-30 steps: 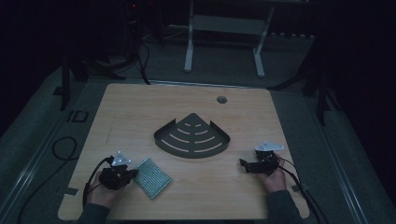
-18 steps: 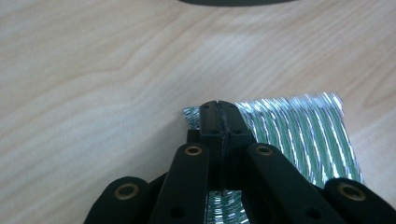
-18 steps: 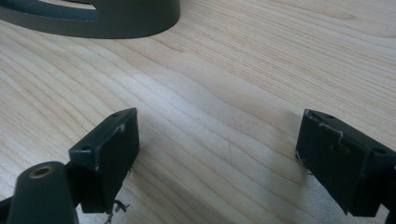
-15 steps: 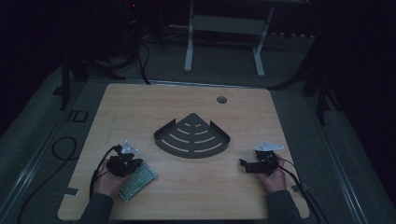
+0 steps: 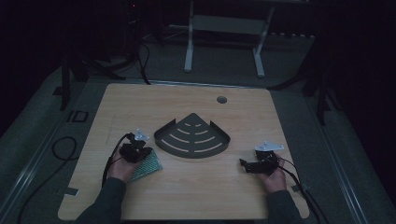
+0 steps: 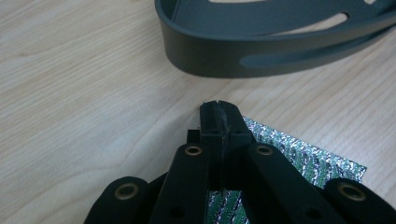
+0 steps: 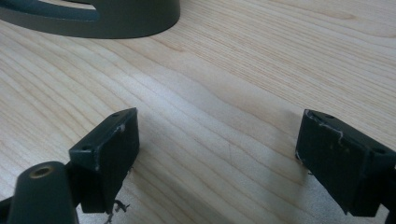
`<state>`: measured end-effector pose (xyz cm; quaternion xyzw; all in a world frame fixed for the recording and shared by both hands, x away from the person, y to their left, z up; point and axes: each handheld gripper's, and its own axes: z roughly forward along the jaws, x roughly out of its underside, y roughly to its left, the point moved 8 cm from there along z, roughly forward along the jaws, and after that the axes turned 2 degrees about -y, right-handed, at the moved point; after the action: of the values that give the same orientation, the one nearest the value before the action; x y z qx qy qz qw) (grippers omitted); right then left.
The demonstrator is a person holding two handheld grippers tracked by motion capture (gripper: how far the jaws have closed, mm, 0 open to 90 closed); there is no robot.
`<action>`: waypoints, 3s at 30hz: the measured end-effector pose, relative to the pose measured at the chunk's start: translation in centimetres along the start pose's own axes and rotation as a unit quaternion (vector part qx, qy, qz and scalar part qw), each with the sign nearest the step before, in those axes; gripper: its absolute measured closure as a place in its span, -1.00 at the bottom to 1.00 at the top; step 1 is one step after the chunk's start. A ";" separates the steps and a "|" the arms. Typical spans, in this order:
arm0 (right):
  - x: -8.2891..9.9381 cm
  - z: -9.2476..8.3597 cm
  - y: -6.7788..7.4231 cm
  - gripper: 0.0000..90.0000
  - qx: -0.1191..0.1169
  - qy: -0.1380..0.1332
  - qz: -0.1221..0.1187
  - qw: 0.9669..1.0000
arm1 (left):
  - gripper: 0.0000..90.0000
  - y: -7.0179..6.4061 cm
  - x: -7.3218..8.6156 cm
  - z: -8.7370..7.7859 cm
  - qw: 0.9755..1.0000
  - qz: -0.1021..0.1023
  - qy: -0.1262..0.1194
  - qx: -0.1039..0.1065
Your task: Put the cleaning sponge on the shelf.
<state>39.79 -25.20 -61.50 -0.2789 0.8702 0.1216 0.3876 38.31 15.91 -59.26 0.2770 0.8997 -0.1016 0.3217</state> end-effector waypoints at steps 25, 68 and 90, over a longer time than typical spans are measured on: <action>0.0 0.0 0.0 -0.71 0.000 -0.001 0.000 1.000 | 0.76 1.7 -0.4 -1.2 0.999 -0.033 -0.012 0.011; 0.0 0.0 0.0 -0.71 0.000 -0.001 0.000 1.000 | 0.60 2.1 2.0 -4.0 0.986 -0.104 0.106 0.075; 0.0 0.0 0.0 -0.71 0.000 -0.001 0.000 1.000 | 0.74 2.4 1.5 -2.5 0.977 -0.110 0.154 0.094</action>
<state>39.79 -25.20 -61.50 -0.2785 0.8699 0.1216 0.3884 37.39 19.39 -58.30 0.2179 0.9498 -0.1765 0.1387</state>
